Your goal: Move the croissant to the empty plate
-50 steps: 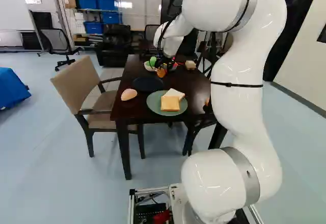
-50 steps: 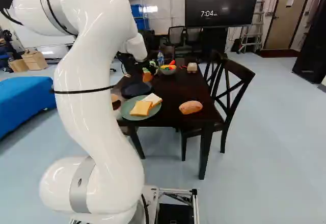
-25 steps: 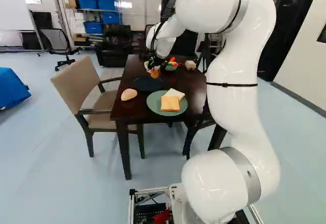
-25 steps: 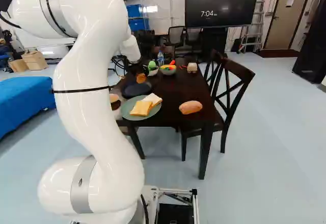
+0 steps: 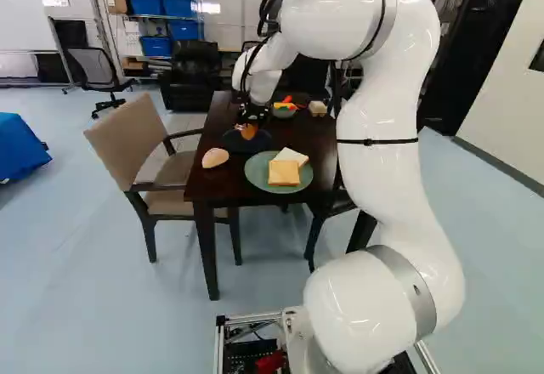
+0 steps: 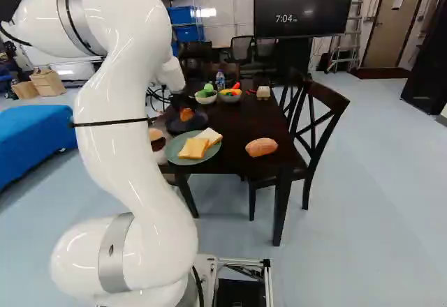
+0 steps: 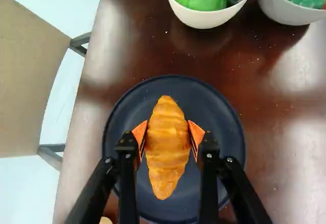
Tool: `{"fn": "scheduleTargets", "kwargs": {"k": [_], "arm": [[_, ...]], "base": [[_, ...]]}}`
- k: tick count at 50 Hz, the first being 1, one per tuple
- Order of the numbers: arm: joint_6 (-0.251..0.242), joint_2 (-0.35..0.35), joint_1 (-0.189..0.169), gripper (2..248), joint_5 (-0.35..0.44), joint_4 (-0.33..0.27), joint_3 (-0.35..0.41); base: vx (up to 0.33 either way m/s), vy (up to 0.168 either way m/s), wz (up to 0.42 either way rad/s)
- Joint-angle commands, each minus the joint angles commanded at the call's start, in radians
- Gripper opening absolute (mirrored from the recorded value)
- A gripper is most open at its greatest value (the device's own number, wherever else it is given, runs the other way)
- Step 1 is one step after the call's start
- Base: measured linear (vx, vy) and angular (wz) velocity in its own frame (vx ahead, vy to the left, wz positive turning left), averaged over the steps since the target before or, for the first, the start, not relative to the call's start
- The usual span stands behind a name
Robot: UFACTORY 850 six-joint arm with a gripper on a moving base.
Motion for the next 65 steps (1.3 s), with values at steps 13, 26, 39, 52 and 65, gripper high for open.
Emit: {"fn": "scheduleTargets", "kwargs": {"k": [13,26,39,52,65], "arm": [[0.000,-0.011,0.004,126,0.035,0.000,0.009],[0.000,-0.011,0.004,126,0.035,0.000,0.009],[0.000,-0.011,0.004,212,0.035,0.000,0.009],[0.000,-0.011,0.004,247,0.035,0.000,0.009],[0.000,0.009,0.004,247,0.035,0.000,0.014]], "base": [[0.000,0.000,0.000],[0.000,0.000,0.000],[0.000,0.000,0.000],[0.000,0.000,0.000],[0.000,0.000,0.000]]}}
